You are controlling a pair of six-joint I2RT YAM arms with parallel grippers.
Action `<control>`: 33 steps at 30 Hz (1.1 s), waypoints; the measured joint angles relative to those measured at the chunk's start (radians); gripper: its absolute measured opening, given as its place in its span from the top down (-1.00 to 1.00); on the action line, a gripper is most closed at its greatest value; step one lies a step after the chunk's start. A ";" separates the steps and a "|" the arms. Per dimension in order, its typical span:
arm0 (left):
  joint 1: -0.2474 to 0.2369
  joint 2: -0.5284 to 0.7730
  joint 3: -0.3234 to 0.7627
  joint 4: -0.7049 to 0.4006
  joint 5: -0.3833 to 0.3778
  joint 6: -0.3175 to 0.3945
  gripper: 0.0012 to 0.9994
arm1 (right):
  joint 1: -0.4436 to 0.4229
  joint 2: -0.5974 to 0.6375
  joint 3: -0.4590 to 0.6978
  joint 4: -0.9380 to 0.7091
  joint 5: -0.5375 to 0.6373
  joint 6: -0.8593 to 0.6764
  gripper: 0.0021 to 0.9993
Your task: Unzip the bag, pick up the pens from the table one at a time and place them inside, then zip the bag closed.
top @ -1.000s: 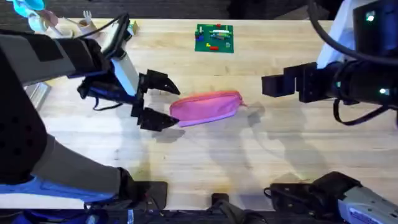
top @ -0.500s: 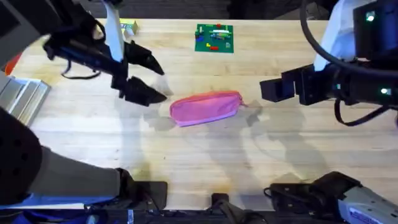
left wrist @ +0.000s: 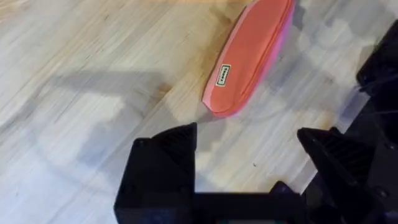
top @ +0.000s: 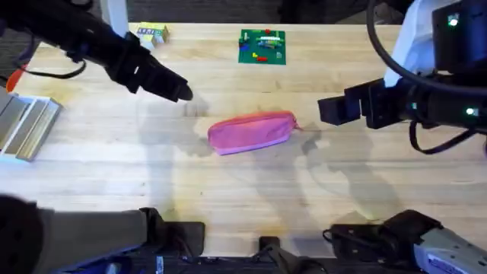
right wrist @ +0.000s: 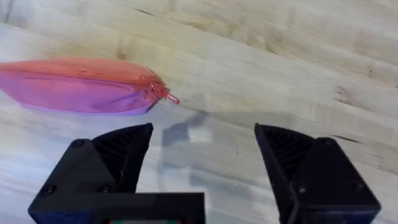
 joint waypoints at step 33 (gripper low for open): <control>0.000 -0.209 0.007 -0.039 -0.067 -0.152 -0.99 | 0.000 0.000 0.000 0.010 0.000 0.000 -1.00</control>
